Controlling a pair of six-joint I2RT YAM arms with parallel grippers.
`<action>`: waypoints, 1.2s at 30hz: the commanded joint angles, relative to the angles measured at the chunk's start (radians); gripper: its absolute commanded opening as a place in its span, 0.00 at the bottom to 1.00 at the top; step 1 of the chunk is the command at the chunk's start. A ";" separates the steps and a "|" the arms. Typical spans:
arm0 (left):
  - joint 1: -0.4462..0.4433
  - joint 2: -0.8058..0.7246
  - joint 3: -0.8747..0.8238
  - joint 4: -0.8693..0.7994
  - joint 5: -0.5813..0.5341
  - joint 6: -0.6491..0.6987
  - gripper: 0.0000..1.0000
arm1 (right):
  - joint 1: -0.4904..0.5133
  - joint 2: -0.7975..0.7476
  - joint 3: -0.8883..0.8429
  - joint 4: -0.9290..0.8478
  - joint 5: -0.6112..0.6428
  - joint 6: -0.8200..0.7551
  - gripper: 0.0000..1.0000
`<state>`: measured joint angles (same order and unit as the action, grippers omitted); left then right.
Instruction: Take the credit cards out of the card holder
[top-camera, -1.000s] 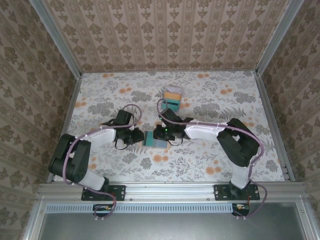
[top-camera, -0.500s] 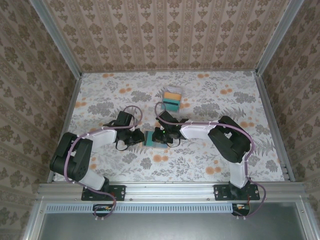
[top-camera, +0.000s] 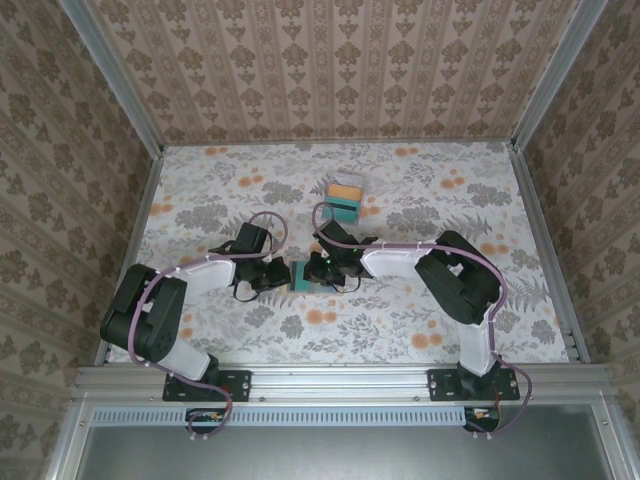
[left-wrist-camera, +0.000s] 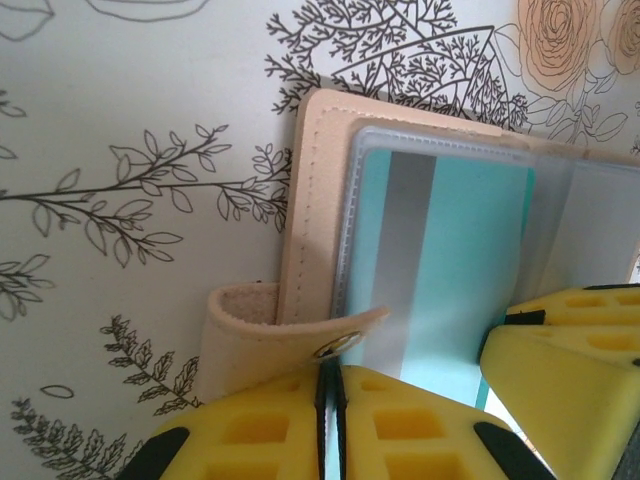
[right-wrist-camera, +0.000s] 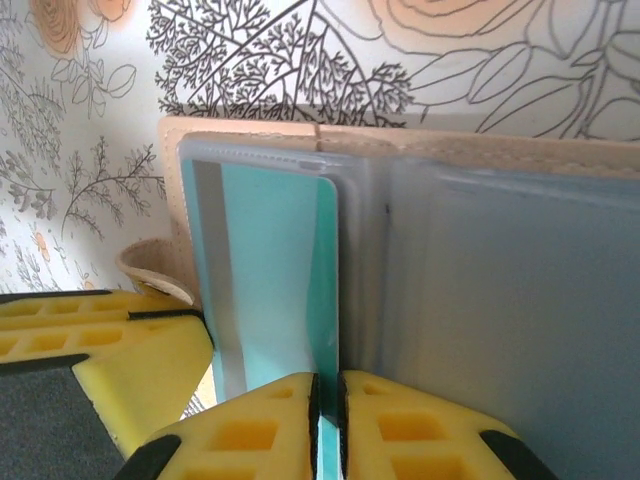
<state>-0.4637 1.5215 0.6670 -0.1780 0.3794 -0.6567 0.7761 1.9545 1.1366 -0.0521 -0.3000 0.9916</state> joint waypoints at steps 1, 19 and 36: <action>-0.027 0.020 -0.018 -0.017 0.018 -0.015 0.13 | 0.005 0.024 -0.014 0.051 -0.036 0.027 0.16; -0.023 0.026 -0.017 -0.086 -0.053 -0.024 0.02 | -0.038 -0.083 -0.160 0.072 0.008 0.046 0.00; -0.028 0.031 0.008 -0.097 -0.041 -0.012 0.02 | -0.054 -0.103 -0.199 0.145 -0.026 0.048 0.14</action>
<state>-0.4850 1.5223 0.6720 -0.1848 0.3626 -0.6731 0.7280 1.8469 0.9504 0.0704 -0.3103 1.0294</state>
